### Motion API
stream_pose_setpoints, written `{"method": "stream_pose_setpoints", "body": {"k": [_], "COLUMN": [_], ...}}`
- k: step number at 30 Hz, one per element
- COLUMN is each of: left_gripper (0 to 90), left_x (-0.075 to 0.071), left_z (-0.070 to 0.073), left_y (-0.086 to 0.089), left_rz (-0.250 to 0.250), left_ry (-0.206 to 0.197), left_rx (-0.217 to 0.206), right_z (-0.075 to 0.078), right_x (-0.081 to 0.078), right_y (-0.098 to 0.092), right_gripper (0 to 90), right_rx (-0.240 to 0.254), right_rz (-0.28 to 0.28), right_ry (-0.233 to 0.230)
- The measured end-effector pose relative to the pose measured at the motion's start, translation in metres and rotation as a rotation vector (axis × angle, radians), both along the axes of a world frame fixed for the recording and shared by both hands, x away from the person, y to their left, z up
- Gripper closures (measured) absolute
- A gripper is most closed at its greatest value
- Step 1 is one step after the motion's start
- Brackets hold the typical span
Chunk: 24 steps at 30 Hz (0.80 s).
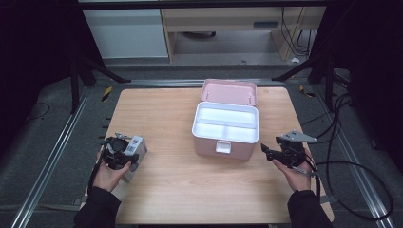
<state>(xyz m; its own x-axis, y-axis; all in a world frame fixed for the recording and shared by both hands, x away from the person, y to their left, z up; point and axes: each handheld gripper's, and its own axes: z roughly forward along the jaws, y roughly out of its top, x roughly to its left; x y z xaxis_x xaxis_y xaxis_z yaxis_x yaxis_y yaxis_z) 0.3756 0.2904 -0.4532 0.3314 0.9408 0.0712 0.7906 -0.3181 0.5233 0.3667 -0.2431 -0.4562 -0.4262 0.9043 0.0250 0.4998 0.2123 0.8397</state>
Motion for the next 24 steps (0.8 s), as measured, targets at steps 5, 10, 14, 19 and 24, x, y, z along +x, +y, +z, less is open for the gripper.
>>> {"method": "stream_pose_setpoints", "body": {"k": [5,10,14,19,24], "left_gripper": [37.7,38.2,39.1,38.6,38.2], "left_x": [-0.006,-0.013,-0.012,0.005,0.023], "left_z": [0.018,0.047,0.065,0.078,0.081], "left_y": [-0.001,-0.009,-0.023,-0.053,-0.088], "left_rz": [-0.003,-0.025,-0.078,-0.149,-0.209], "left_ry": [-0.076,-0.187,-0.275,-0.338,-0.366], "left_rx": [-0.021,-0.061,-0.117,-0.161,-0.211], "right_z": [0.014,0.037,0.045,0.050,0.043], "right_x": [-0.001,0.001,0.006,0.021,0.037], "right_y": [0.003,0.006,0.010,0.025,0.038], "right_gripper": [32.7,34.3,34.5,34.9,37.3], "right_rx": [0.029,0.063,0.080,0.070,0.041], "right_rz": [0.002,0.011,0.017,0.035,0.041], "right_ry": [-0.045,-0.099,-0.109,-0.091,-0.044]}}
